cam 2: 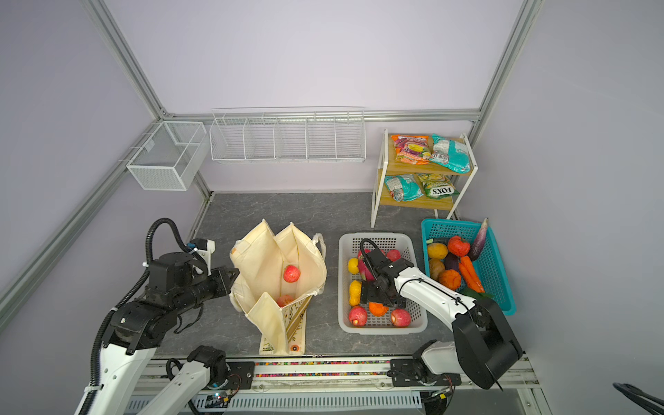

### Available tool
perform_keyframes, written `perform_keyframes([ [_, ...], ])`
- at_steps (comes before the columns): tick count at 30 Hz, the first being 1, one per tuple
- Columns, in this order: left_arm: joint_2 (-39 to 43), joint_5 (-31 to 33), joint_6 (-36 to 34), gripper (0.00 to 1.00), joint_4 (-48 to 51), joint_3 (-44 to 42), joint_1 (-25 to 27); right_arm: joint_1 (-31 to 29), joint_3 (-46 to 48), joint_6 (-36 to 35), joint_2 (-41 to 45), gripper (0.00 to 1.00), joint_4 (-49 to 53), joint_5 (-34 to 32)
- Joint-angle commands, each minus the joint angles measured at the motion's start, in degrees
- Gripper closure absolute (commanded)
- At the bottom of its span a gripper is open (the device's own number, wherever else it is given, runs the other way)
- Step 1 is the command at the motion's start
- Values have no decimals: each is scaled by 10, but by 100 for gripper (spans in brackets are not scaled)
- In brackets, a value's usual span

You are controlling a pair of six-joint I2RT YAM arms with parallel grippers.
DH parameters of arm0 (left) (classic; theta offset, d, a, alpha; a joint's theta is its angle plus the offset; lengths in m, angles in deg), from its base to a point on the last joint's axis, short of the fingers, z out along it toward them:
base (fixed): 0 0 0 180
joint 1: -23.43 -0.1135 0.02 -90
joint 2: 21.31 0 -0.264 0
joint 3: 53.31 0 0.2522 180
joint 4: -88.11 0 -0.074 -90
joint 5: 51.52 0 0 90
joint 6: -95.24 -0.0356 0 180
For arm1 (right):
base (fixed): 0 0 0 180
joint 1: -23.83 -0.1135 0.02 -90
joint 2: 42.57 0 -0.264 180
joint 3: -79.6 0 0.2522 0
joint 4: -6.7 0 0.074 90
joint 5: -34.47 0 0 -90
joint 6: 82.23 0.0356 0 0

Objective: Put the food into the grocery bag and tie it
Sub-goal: 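Lower the right gripper onto the orange under the dragon fruit and close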

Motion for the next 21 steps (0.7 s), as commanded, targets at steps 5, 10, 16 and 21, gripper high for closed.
perform_keyframes([
  [5, 14, -2, -1, 100, 14, -3, 0, -7, 18, 7, 9, 7, 23, 21],
  [10, 31, 0, 8, 100, 19, -8, 0, -13, 14, 8, 23, 14, 37, 18],
  [16, 47, 1, 15, 100, 28, -10, 0, -17, 14, 12, 45, 22, 52, 15],
  [21, 44, -1, 12, 100, 29, -2, 0, -18, 22, 19, 60, 31, 52, 14],
])
